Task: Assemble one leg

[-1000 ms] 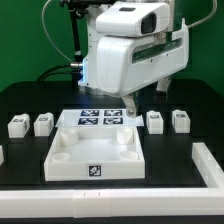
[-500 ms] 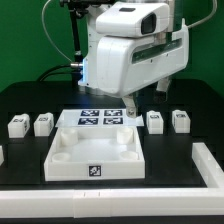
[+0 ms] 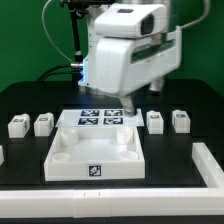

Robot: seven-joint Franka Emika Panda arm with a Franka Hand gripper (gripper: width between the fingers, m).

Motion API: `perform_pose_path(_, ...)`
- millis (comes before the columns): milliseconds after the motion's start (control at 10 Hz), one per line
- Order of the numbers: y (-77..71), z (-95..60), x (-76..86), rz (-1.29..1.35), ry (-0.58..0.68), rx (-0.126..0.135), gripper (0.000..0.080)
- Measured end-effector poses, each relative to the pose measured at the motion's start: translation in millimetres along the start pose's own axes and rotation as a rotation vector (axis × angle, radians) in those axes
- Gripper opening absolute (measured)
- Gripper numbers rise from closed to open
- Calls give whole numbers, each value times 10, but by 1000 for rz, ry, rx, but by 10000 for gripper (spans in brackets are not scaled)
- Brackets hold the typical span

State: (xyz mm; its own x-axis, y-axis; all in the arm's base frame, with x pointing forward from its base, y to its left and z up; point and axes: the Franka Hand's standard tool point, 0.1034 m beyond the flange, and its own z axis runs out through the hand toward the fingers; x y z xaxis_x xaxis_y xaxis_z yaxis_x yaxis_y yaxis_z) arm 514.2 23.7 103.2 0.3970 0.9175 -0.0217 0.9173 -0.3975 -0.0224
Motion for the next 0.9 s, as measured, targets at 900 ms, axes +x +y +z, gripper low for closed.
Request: perform_pose_path(900, -508, 948, -707, -398, 36, 25, 650)
